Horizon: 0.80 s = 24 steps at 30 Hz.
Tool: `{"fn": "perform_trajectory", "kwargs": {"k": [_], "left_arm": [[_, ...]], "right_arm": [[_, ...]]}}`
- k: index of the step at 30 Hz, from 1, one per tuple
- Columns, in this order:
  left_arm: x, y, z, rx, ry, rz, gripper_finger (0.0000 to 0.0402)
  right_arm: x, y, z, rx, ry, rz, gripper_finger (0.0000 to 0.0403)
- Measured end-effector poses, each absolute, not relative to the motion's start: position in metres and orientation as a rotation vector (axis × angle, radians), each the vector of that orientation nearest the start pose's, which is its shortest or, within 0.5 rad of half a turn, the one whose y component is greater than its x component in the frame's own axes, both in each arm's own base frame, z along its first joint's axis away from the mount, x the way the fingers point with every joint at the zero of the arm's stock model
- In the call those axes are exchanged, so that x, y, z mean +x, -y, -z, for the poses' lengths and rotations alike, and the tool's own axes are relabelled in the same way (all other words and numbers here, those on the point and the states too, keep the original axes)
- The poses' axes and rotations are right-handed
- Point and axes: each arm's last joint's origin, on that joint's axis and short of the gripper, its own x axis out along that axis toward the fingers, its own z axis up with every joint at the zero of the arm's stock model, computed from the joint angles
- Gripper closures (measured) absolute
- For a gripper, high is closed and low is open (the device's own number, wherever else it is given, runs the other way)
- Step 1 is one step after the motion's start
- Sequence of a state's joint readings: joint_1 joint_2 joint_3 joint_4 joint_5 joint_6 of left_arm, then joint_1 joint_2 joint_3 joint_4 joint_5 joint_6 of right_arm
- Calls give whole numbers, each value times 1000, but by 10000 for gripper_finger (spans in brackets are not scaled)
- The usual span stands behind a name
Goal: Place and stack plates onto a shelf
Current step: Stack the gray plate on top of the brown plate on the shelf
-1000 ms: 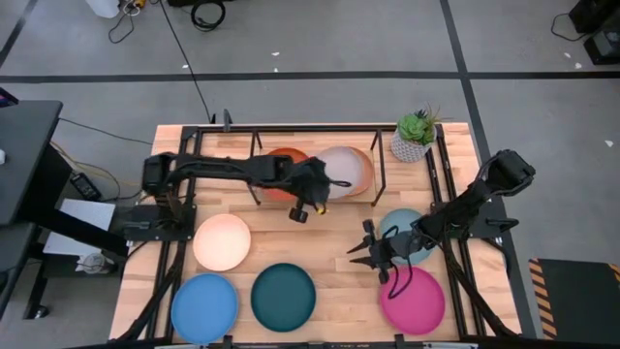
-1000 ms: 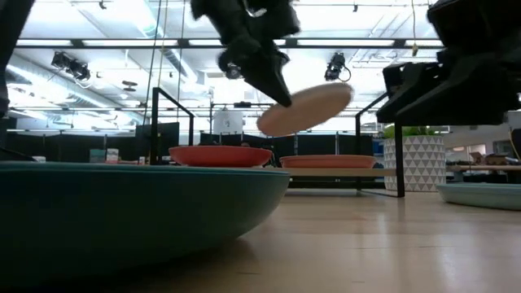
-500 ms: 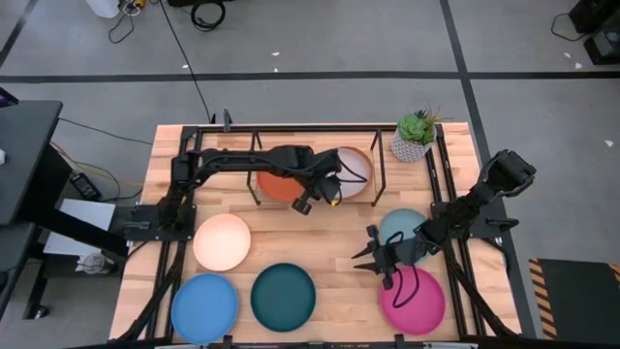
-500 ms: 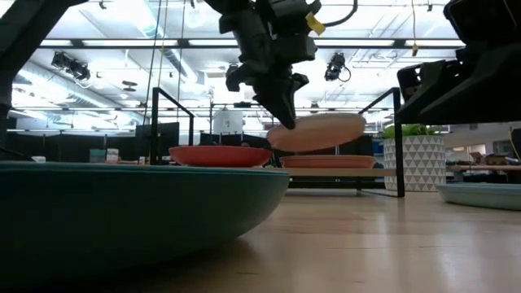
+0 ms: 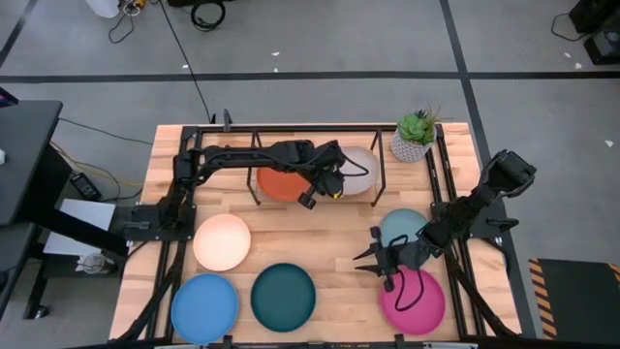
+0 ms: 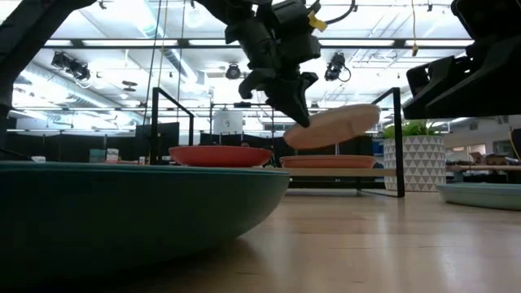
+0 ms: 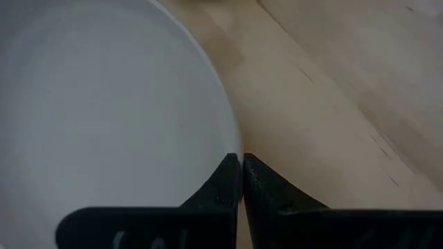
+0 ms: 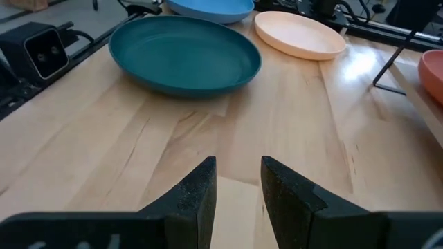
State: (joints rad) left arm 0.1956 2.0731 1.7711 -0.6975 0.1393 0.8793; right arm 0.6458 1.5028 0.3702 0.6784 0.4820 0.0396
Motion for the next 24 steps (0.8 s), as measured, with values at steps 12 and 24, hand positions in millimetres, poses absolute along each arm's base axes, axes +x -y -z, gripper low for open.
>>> {"fn": "perform_trajectory", "kwargs": {"k": [12, 24], "left_arm": [[448, -90, -220, 756, -959, 433, 380], [449, -100, -201, 774, -1046, 416, 379]], "right_arm": [[197, -144, -130, -191, -379, -133, 282], [196, -144, -129, -186, -378, -115, 282]]}}
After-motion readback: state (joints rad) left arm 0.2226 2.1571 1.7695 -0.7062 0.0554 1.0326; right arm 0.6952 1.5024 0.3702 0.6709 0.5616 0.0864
